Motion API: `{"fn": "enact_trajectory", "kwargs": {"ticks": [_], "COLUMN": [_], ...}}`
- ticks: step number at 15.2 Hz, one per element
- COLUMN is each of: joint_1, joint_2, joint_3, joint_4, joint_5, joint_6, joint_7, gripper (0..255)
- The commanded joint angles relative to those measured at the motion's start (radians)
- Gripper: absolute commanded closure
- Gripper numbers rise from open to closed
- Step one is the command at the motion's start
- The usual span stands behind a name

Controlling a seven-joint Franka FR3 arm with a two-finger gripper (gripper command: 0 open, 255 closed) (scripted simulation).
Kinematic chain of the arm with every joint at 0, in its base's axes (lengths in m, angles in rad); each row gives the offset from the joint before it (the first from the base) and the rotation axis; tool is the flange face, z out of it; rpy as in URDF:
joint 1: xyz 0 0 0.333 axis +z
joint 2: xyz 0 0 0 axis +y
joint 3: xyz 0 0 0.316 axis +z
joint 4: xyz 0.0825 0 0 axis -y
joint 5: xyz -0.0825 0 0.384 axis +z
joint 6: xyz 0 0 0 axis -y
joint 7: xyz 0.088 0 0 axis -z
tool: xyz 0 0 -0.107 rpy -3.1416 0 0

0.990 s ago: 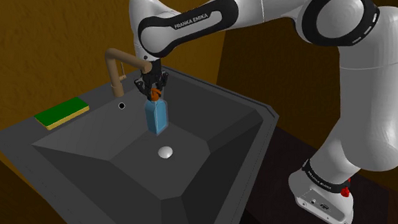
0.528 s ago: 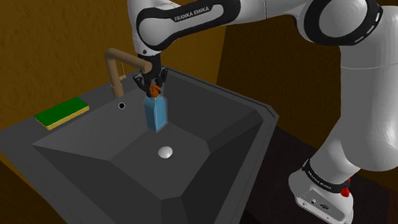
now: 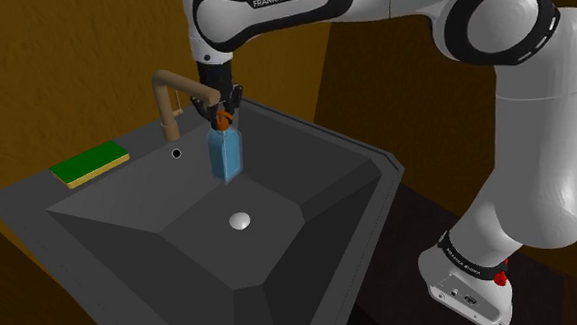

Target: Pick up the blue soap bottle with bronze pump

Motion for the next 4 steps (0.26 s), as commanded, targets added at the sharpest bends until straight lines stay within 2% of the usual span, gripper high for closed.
{"fn": "enact_trajectory", "kwargs": {"ticks": [1,4], "joint_1": [0.0,0.0], "joint_2": [-0.015,-0.016], "joint_3": [0.002,0.003], "joint_4": [0.017,0.03], "joint_5": [0.003,0.004], "joint_6": [-0.022,-0.037], "joint_7": [-0.002,-0.002], "gripper": [255,255]}}
